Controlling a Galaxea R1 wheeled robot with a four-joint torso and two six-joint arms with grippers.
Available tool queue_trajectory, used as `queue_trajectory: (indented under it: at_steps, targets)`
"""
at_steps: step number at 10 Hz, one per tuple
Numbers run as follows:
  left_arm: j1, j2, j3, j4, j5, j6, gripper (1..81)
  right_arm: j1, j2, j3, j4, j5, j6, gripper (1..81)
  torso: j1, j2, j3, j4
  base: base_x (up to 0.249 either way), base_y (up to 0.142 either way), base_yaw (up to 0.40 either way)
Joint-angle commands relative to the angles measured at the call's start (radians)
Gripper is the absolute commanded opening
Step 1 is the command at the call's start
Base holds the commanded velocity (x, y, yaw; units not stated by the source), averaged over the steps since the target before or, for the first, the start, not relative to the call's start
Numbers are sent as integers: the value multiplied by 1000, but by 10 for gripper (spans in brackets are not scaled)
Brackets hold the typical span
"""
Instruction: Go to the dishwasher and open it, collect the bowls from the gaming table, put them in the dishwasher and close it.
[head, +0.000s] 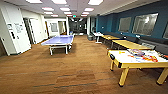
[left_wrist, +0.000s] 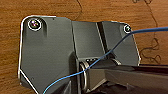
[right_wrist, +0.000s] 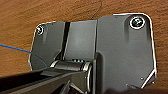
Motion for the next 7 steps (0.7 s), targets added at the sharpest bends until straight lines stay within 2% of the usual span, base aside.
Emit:
queue_trajectory:
  at_steps: [1,7]
  targets:
    - [-47,8,4,-1,47,5,811,50,3,6,-1,-49,-3,811,0,0,0,0,183,0,0]
    - [-47,8,4,-3,49,5,811,53,5,6,-5,-51,-7,811,0,0,0,0,191,0,0]
